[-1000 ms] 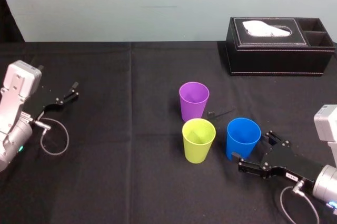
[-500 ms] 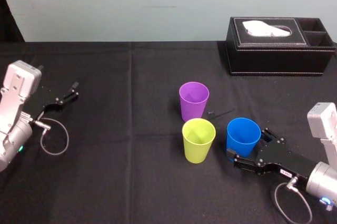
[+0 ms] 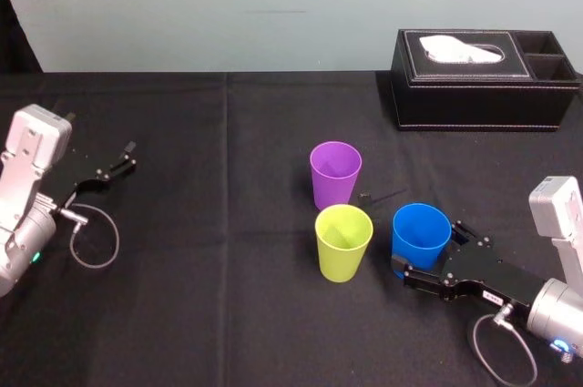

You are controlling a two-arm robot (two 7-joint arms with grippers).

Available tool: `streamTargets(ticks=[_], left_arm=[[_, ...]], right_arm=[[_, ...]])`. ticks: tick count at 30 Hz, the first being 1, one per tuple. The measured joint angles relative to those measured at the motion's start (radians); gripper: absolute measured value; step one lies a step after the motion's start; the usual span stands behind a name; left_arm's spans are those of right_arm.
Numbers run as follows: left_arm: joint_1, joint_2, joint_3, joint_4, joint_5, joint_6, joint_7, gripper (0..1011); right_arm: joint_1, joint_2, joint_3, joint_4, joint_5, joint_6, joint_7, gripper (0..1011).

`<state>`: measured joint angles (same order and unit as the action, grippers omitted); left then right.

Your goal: Stack the three plastic cups sequentially using one hand.

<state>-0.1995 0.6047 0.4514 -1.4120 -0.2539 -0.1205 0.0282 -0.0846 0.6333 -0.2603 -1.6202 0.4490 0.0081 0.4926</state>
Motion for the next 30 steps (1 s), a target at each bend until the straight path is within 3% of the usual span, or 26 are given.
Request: streamTargets(ticks=[4, 10, 25, 30], left_arm=[[0.0, 0.0, 0.0, 0.0, 0.0, 0.0, 0.0, 1011], [0.0, 0.0, 0.0, 0.0, 0.0, 0.0, 0.0, 1011], [0.0, 0.0, 0.0, 0.0, 0.0, 0.0, 0.0, 1011], [0.0, 0.0, 0.0, 0.0, 0.0, 0.0, 0.0, 1011]], right_arm=[[-0.001, 0.001, 0.0, -0.001, 0.0, 0.0, 0.0, 930], [-0.001, 0.001, 0.001, -0.002, 0.001, 0.0, -0.001, 755], [-0.003, 0.003, 0.003, -0.007, 0.002, 0.003, -0.001, 718], [-0.002, 0.013, 0.013, -0.034, 0.007, 0.027, -0.008, 718]])
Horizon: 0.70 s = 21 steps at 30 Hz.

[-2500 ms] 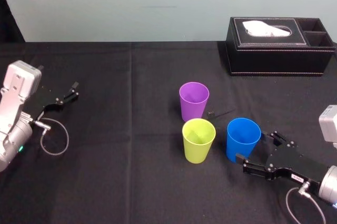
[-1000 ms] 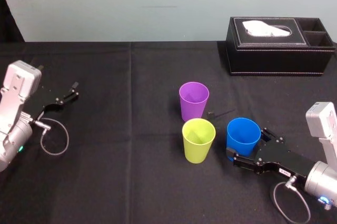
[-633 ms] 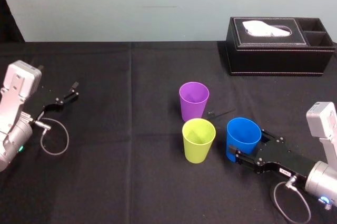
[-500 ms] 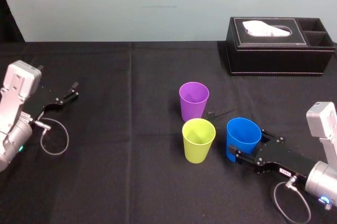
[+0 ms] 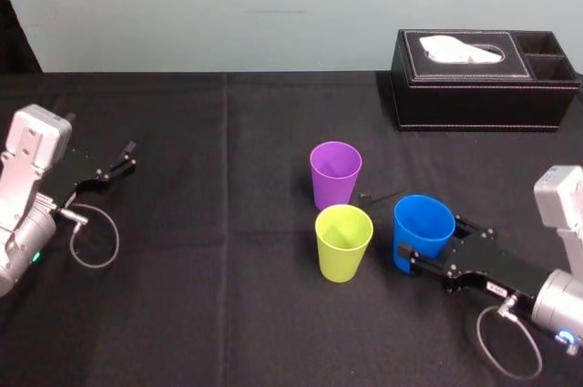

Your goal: Stack the three plastic cups sequentially using one hand.

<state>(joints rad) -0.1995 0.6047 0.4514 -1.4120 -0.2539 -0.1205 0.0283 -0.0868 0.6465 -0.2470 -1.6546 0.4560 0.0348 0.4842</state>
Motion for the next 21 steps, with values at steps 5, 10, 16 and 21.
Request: streamTargets(ticks=[5, 10, 16, 21], left_arm=[[0.0, 0.0, 0.0, 0.0, 0.0, 0.0, 0.0, 1011], [0.0, 0.0, 0.0, 0.0, 0.0, 0.0, 0.0, 1011], [0.0, 0.0, 0.0, 0.0, 0.0, 0.0, 0.0, 1011], [0.0, 0.0, 0.0, 0.0, 0.0, 0.0, 0.0, 1011]], right_arm=[[0.017, 0.008, 0.004, -0.028, 0.003, 0.037, -0.01, 718], [0.067, 0.011, 0.0, -0.048, 0.009, 0.086, -0.015, 718], [0.151, 0.0, -0.013, -0.042, 0.038, 0.148, -0.007, 718], [0.244, -0.019, -0.037, -0.018, 0.07, 0.2, 0.001, 718]])
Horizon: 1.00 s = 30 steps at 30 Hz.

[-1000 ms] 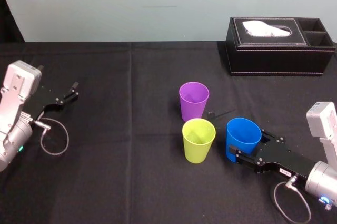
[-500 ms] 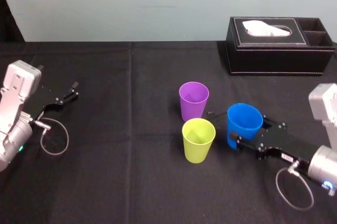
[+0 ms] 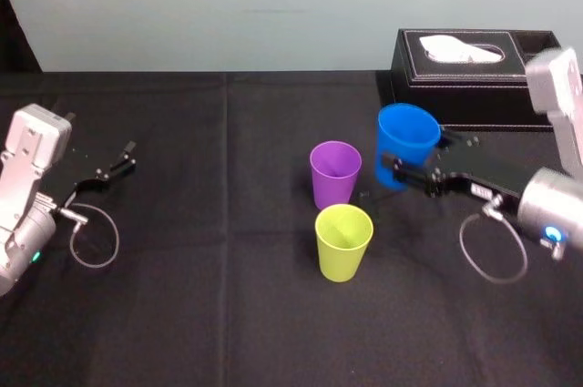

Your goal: Stack the three plastic cups sequentially using one hand.

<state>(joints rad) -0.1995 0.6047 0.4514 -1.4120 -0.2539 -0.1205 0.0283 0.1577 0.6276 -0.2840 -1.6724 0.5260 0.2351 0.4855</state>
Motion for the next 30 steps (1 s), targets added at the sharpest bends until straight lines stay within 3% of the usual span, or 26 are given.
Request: streamTargets(ticks=[4, 11, 21, 30], left_arm=[[0.0, 0.0, 0.0, 0.0, 0.0, 0.0, 0.0, 1011], [0.0, 0.0, 0.0, 0.0, 0.0, 0.0, 0.0, 1011], [0.0, 0.0, 0.0, 0.0, 0.0, 0.0, 0.0, 1011], [0.0, 0.0, 0.0, 0.0, 0.0, 0.0, 0.0, 1011]], right_arm=[[0.069, -0.023, -0.031, 0.026, 0.011, 0.032, 0.0, 718], [0.141, -0.055, -0.085, 0.057, 0.013, 0.054, -0.006, 718], [0.214, -0.093, -0.156, 0.118, -0.002, 0.064, -0.02, 718], [0.25, -0.115, -0.181, 0.168, -0.017, 0.052, -0.028, 718]])
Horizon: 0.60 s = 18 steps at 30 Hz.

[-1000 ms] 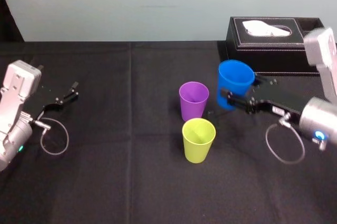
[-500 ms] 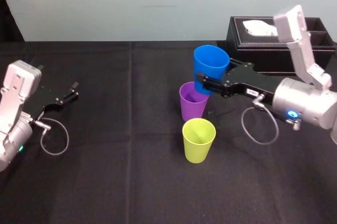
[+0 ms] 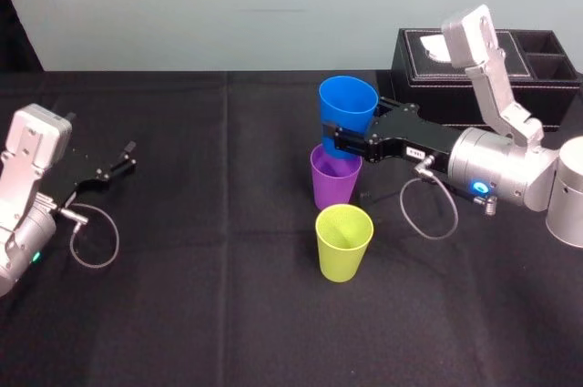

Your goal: Stack the three plastic cups sequentially using one hand.

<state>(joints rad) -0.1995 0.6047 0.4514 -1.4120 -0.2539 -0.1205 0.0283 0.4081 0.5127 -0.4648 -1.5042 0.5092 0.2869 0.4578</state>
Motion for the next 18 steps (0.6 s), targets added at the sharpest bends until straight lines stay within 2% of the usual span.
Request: streamTargets(ticks=[18], left_arm=[[0.0, 0.0, 0.0, 0.0, 0.0, 0.0, 0.0, 1011]], right_arm=[[0.019, -0.019, -0.029, 0.055, -0.026, -0.026, 0.015, 718]])
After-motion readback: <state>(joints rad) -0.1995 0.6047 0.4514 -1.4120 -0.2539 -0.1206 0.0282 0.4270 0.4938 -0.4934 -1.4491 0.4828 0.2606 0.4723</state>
